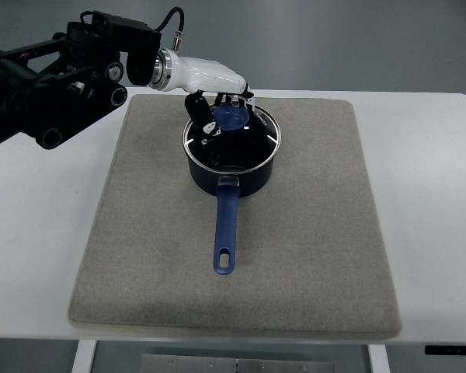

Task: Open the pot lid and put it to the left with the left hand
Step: 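Close the left hand fingers around the blue lid knob, then lift the glass lid off the saucepan with the left hand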

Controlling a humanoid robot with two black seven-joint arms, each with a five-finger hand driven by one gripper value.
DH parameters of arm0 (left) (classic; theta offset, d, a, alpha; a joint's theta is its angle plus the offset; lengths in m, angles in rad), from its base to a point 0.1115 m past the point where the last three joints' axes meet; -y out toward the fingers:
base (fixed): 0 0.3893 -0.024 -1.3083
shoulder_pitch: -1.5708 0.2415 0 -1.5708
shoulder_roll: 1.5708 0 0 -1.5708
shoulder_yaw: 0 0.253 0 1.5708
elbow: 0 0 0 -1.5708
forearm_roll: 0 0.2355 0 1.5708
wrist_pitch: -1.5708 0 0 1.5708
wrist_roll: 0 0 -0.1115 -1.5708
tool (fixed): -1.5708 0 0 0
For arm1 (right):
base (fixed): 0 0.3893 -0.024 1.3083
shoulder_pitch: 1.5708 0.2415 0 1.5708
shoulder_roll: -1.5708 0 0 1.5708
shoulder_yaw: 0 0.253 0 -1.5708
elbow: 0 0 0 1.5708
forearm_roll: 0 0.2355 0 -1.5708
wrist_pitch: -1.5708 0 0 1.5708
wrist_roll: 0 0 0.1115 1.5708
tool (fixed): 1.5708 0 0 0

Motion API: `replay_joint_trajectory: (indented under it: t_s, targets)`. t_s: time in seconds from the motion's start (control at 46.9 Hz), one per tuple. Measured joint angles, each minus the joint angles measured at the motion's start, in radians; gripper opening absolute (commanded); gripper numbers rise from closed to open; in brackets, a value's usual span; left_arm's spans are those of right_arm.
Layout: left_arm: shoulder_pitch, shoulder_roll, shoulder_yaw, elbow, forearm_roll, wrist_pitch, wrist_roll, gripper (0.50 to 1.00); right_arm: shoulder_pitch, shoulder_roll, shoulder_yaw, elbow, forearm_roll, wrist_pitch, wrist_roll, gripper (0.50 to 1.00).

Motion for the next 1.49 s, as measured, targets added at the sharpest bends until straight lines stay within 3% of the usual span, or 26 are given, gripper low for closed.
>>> replay_joint_trajectory:
  t_s: [0.448, 0.789, 1.023, 1.493]
  targets:
    - [-0.03, 0.03, -0.02, -0.011, -0.007, -0.005, -0.002, 0.5, 0.0, 0.0, 0.0, 0.0, 0.0, 0.0, 0.0, 0.915]
    - [-0.051, 0.219, -0.026, -0.051, -0.007, -0.027, -0.011, 0.5, 0.0, 0.0, 0.0, 0.0, 0.0, 0.0, 0.0, 0.915]
    - [-0.004, 0.314, -0.021, -0.05, -0.007, -0.027, -0.013, 0.5, 0.0, 0.0, 0.0, 0.0, 0.0, 0.0, 0.0, 0.915]
    - [0.167, 0.361, -0.024, -0.042, 0.004, 0.014, -0.059, 0.5, 0.0, 0.0, 0.001, 0.0, 0.0, 0.0, 0.0, 0.915]
